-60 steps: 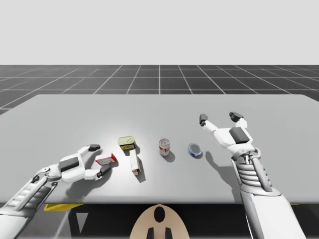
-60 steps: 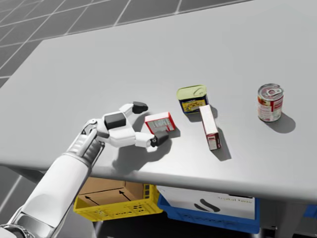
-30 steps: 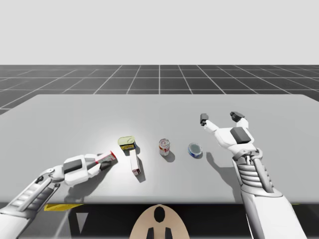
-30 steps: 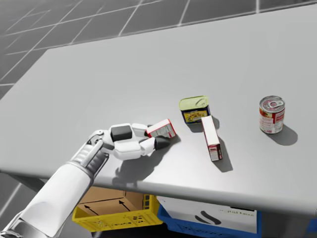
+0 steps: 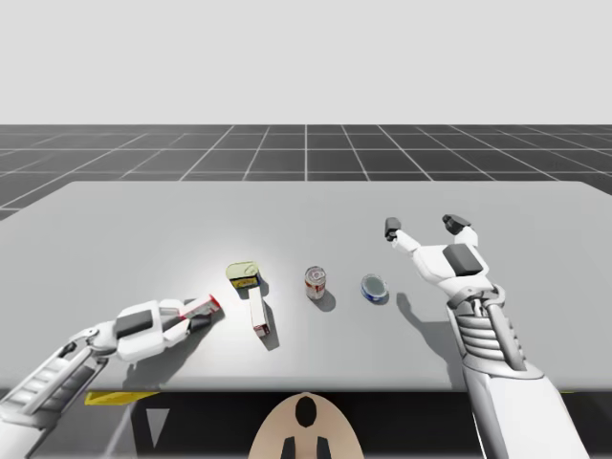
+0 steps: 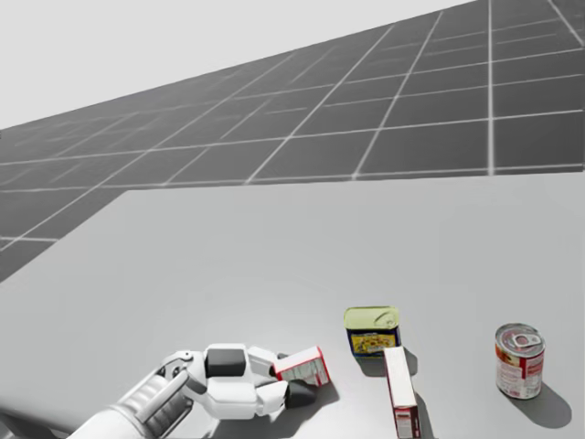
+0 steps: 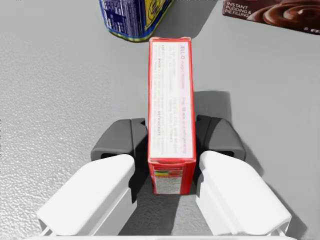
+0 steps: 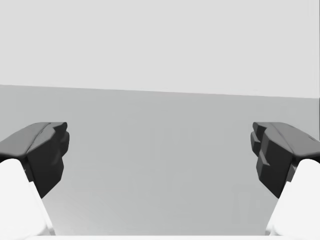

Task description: Lift the gelatin box off the table.

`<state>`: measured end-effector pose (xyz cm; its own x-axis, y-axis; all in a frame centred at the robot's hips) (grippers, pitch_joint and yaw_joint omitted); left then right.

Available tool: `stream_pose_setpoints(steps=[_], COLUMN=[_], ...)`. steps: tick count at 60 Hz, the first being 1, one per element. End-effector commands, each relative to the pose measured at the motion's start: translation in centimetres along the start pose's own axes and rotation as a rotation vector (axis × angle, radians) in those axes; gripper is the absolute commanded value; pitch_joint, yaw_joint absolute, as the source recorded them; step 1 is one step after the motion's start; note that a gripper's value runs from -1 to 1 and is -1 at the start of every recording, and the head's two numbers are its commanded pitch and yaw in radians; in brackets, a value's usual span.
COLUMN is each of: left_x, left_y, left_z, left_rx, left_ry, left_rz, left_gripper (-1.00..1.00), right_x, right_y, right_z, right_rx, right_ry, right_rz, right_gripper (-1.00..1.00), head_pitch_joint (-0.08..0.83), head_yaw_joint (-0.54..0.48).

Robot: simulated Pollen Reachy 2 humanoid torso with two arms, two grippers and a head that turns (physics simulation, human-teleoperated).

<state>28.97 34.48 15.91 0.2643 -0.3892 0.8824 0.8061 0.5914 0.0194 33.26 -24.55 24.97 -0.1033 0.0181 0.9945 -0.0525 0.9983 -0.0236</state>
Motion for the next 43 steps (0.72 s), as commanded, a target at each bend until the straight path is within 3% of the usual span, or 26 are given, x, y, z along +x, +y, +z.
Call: stream_pose_setpoints(steps=[1,20,33,43], left_x=[1.2,6.4,12.7,18.9], left_y=[0.1,0.2,0.3,-0.1], left_z=[0.8,3.8,6.5,8.4], left_rx=[-0.011,0.067,0.194,0.323], left_ry=[-0.007,-0.078,-0.196,-0.294], left_rz=[-0.022,-0.099,-0.159,-0.157], left_gripper=[1.00,1.00,1.00,1.00], right_x=[0.1,0.3,0.6,0.5], right_y=[-0.1,-0.3,-0.4,-0.5], right_z=[0.0,0.0,0.1,0.1], right_rx=[-0.002,-0.003,-0.015,-0.001], right_ry=[-0.001,-0.006,-0.003,0.007], right_rz=[-0.003,-0.018,-0.033,-0.044], right_gripper=[-1.00,-1.00,-1.00,-1.00], head_pitch_joint=[0.372,0.378,0.377,0.374], head_yaw_joint=[0.44,0.43,0.43,0.43])
